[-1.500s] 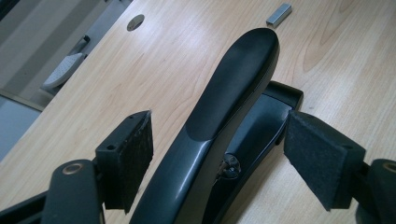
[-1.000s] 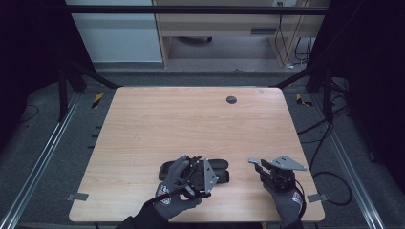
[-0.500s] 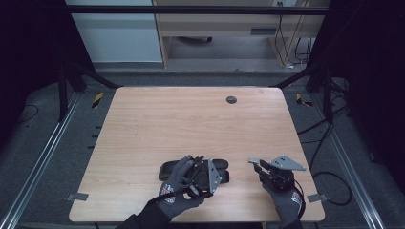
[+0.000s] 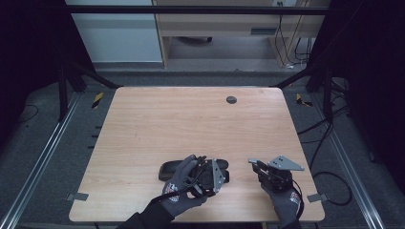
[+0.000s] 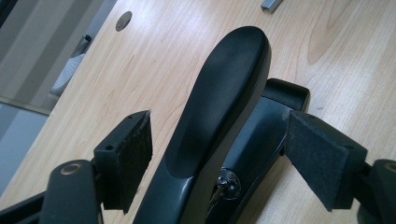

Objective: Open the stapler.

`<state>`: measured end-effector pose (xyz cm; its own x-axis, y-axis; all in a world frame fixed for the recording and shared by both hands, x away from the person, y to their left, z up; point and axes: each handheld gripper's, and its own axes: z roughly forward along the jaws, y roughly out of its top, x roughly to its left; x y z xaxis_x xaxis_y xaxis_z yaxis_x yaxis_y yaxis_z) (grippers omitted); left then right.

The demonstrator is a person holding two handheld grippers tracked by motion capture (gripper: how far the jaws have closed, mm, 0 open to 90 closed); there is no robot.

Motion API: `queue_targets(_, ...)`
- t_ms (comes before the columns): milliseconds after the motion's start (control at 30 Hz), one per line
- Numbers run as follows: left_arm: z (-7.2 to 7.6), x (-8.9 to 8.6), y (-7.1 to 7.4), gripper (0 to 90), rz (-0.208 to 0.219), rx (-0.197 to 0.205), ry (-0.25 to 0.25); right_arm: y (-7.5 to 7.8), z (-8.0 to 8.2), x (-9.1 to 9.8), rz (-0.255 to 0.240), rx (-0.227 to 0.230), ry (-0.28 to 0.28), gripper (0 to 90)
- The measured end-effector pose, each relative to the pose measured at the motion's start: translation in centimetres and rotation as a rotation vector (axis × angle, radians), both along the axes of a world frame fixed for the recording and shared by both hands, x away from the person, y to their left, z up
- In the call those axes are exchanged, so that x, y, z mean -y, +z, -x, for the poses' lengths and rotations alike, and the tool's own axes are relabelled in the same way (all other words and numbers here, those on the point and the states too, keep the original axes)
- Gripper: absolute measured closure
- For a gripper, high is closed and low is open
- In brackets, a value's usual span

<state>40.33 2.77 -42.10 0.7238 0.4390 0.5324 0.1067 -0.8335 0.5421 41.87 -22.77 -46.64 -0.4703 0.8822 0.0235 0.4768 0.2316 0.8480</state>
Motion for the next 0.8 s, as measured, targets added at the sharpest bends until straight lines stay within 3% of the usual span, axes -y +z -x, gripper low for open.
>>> queue_targets(500,-0.4,0.5,-0.7,26.1,-0.044,0.022,-0.002,-0.1,0.0,-1.1,0.005,-0.017,0.043,86.9)
queue_targets(800,-0.8,0.5,-1.1,30.2,-0.046,0.036,0.002,-0.4,0.0,-1.9,-0.001,-0.027,0.069,90.0)
